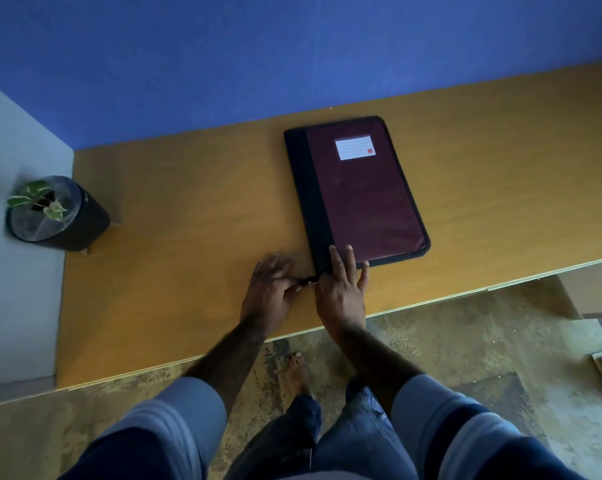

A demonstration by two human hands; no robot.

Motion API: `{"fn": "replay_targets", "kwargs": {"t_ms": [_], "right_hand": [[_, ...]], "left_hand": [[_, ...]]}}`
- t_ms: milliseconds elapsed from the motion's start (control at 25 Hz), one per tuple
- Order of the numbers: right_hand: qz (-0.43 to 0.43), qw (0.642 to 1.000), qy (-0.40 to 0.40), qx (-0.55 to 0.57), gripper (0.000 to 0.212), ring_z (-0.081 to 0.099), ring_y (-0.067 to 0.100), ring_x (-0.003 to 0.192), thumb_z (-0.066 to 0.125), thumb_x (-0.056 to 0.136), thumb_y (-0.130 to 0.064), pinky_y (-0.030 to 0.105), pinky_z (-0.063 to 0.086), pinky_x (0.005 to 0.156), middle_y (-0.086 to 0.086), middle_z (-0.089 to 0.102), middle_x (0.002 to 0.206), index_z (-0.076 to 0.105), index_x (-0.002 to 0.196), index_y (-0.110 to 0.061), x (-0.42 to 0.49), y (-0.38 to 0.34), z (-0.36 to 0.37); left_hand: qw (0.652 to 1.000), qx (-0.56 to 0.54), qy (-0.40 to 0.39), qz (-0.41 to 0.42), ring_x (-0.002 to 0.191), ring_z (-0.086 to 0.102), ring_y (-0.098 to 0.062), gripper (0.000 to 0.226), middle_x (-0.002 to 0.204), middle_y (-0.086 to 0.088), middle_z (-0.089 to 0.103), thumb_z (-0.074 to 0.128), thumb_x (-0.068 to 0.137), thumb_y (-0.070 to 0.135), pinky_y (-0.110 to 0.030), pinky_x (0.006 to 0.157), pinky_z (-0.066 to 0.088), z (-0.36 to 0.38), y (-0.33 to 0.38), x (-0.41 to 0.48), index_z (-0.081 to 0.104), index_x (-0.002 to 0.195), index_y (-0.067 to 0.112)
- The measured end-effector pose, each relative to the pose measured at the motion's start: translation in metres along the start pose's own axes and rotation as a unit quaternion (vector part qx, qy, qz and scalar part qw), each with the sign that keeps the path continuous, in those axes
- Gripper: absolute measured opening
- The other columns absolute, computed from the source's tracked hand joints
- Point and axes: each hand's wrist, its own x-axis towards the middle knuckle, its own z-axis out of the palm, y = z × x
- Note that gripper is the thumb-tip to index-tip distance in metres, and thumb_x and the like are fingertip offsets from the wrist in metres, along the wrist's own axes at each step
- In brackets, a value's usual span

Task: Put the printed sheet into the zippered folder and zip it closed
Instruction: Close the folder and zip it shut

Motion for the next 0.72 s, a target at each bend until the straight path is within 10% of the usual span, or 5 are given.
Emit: {"fn": "replay_targets", "kwargs": {"t_ms": [720], "right_hand": [[0.113, 0.990, 0.002, -0.086, 0.017, 0.002, 0.034, 0.157, 0.062, 0.092, -0.018, 0.070, 0.006, 0.120, 0.010, 0.029, 0.166, 0.064, 0.075, -0.019, 0.019, 0.084, -0.043]], "left_hand": [[0.999, 0.035, 0.001, 0.003, 0.154, 0.026, -0.023, 0.025, 0.157, 0.003, 0.045, 0.056, 0.100, 0.034, -0.046, 0.127, 0.006, -0.010, 0.005, 0.001, 0.078, 0.107, 0.024]]}}
